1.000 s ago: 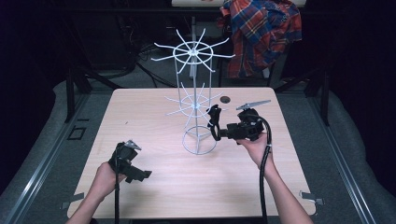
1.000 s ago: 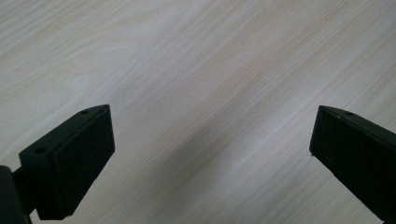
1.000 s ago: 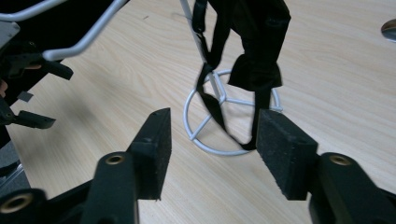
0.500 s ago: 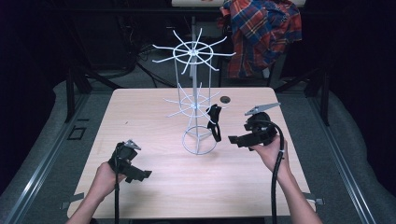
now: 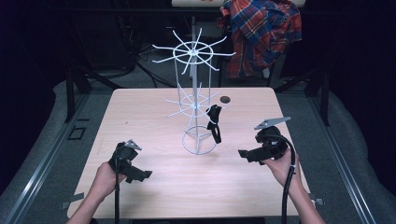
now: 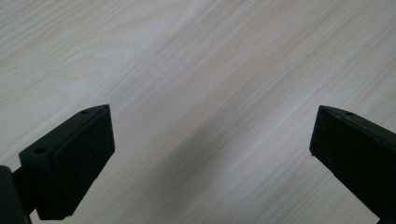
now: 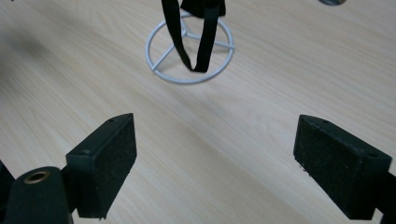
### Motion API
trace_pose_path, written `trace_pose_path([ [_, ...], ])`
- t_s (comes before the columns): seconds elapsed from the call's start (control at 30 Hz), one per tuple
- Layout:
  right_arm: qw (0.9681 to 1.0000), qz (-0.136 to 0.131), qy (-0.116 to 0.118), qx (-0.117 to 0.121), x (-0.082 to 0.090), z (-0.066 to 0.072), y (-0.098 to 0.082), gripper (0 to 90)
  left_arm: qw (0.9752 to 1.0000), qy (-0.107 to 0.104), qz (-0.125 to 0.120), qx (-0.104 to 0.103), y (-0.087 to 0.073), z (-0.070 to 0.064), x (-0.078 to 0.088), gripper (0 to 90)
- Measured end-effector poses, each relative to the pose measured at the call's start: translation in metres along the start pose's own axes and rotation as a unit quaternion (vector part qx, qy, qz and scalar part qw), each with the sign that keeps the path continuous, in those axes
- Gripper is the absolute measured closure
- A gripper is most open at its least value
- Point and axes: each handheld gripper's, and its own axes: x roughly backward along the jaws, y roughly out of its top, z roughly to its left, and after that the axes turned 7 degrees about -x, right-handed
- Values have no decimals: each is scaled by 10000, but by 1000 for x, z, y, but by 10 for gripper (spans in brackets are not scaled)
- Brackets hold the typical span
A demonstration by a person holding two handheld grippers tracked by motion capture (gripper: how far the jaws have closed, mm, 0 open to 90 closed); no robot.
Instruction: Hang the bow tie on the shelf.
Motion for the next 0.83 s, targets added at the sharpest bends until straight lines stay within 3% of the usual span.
trace_pose_path([
  [0.17,9998,168,-40,56,2,0,-9,96,10000,-12,0,-2,0,0,0,0],
  [0.33,9998,170,-75,79,3,0,-16,85,10000,-19,0,-2,0,0,-1,0],
  [0.57,9984,546,-5,122,-18,2,-36,80,10000,-30,12,1,1,1,-2,1],
  [0.7,9955,873,-64,374,-33,7,-39,80,10000,-34,28,-28,1,0,-3,0],
  [0.83,9946,940,-58,429,-37,10,-40,87,10000,-26,37,-6,1,0,-3,1],
])
